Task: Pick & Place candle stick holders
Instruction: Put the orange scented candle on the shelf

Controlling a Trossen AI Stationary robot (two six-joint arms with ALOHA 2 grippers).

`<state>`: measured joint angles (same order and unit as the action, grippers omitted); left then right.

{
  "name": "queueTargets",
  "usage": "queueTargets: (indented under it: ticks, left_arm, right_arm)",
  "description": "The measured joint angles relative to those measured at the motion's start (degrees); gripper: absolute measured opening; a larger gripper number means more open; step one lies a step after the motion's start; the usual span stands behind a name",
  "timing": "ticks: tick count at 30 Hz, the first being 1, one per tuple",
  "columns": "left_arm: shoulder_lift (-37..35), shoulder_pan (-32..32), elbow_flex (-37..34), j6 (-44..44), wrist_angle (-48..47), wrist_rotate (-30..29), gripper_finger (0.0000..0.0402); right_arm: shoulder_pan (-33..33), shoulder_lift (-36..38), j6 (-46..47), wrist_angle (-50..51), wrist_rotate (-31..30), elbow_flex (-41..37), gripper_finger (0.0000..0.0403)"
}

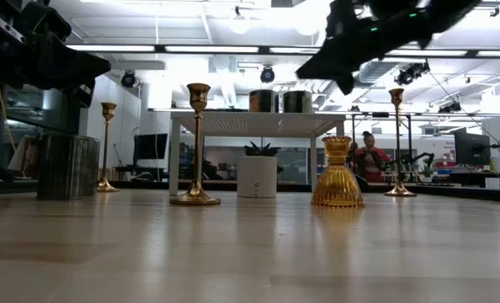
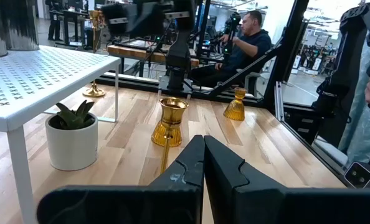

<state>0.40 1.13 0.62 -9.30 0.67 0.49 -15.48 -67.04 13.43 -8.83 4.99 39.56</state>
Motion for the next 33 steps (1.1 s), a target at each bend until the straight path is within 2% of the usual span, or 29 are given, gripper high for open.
queueTargets:
  ticks: [7, 18, 26, 33]
  left_arm:
    - [-0.01, 0.00, 0.00, 0.00, 0.00, 0.00, 0.0000]
    - [0.00, 0.00, 0.00, 0.00, 0.00, 0.00, 0.0000]
    - [-0.01, 0.01, 0.00, 0.02, 0.00, 0.00, 0.0000]
    - [0.00, 0.02, 0.00, 0.02, 0.00, 0.00, 0.0000]
  right_arm:
    - [3.00, 13.08, -2.49, -0.03, -0.30, -9.17, 0.0003]
    - [7.56, 31.87, -1.12, 0.00, -0.12, -22.23, 0.0003]
    - [11.08, 41.31, 3.83, -0.88, -0.12, -28.33, 0.0003]
    - [12.60, 47.69, 3.33, -2.78, -0.11, -32.33, 0.0003]
